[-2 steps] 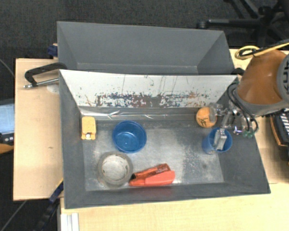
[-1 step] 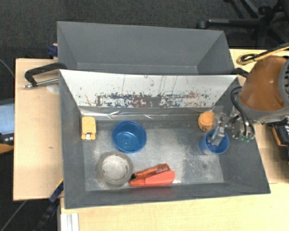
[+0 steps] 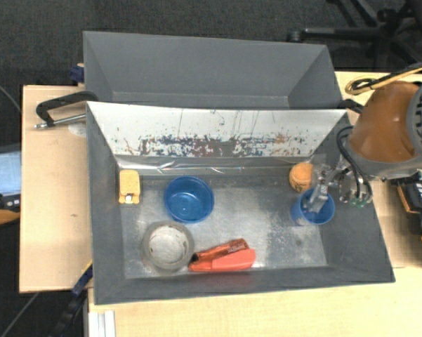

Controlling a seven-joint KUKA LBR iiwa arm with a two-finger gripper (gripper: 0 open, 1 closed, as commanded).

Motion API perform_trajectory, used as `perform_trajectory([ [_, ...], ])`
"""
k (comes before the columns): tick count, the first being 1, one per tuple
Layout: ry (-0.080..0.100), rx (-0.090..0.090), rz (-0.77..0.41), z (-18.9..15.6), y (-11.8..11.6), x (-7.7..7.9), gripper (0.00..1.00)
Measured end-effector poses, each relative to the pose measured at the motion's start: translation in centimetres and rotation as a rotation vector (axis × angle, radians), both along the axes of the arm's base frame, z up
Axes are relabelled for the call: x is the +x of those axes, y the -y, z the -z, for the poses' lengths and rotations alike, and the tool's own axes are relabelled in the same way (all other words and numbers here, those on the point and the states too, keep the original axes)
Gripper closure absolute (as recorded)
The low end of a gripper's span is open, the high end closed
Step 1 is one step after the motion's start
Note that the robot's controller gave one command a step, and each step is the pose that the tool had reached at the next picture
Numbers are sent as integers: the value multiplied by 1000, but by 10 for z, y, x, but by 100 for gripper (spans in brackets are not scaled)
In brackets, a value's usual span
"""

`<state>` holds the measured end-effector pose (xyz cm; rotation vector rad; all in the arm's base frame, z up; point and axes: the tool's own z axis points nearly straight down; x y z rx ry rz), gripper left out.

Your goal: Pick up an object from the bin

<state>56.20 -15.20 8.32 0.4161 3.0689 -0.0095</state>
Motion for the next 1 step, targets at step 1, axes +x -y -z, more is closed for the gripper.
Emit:
perform_trajectory([
  [1,-14,5,-1,-9,-2,-4,100],
])
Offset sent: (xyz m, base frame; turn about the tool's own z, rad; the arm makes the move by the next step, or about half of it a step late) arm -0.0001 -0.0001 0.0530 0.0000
